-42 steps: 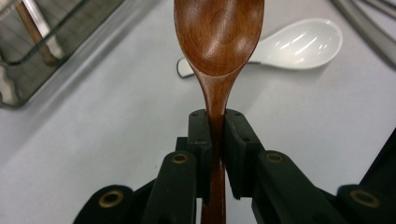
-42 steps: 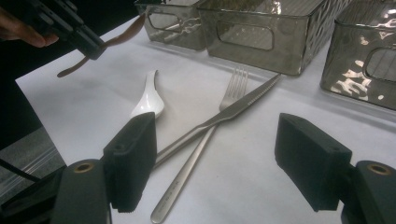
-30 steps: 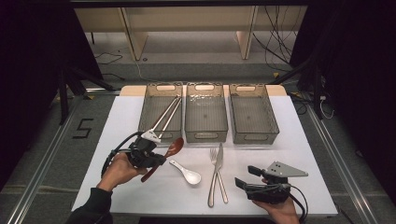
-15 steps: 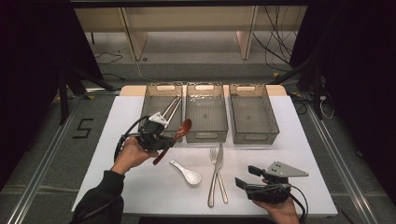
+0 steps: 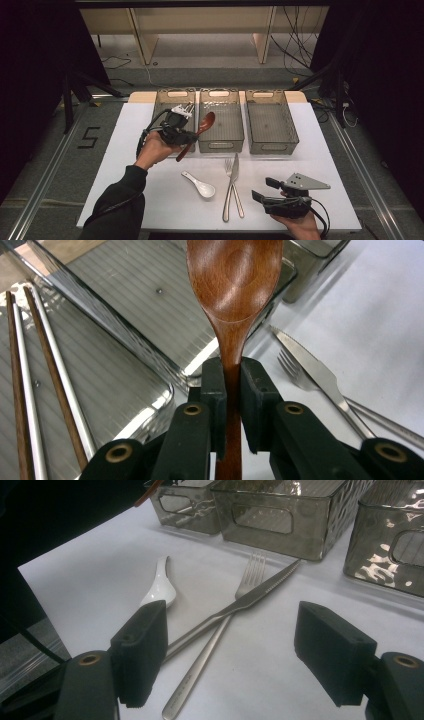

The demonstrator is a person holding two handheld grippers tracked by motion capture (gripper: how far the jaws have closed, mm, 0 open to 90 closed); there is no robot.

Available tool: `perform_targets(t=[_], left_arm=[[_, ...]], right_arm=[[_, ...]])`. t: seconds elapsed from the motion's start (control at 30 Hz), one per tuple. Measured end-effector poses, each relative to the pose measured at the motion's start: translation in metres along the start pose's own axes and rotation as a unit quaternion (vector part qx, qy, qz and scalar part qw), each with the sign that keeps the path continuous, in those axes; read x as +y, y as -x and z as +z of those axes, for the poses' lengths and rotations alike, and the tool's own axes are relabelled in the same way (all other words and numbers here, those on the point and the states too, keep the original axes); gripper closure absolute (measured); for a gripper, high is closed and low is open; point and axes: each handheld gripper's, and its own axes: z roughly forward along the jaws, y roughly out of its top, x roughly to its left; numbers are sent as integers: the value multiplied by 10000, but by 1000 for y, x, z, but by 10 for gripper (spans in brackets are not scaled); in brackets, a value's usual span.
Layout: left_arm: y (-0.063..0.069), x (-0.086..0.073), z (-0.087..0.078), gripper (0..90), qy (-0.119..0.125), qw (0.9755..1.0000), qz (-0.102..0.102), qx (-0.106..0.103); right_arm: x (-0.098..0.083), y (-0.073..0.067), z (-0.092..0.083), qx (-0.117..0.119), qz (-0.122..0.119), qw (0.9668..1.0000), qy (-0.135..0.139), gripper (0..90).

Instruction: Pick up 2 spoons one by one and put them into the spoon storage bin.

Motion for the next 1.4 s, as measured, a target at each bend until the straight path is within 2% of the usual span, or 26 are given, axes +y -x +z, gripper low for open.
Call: perform_targets(t=[0.27, 0.47, 0.6, 0.77, 0.83, 1.17, 1.4], left_arm=[[-9, 14, 8, 812, 265, 9994, -207, 20], [-14, 25, 14, 812, 266, 9994, -223, 85], [-17, 32, 18, 812, 355, 9989, -288, 99], [-19, 42, 25, 812, 374, 9989, -254, 85], [-19, 46, 27, 812, 423, 9986, -304, 45], [-23, 57, 42, 812, 411, 9983, -390, 98], [-26, 63, 48, 812, 525, 9973, -500, 150]], right_arm=[[0, 0, 0, 2, -6, 10000, -3, 304], [0, 1, 0, 8, 4, 10000, -3, 304], [0, 1, 1, 13, -9, 10000, -9, 304], [-1, 1, 1, 17, 2, 10000, -8, 304], [-1, 1, 1, 21, 3, 10000, -8, 304], [-1, 2, 1, 31, 9, 10000, -12, 304], [-1, 2, 1, 44, 13, 10000, -11, 304]])
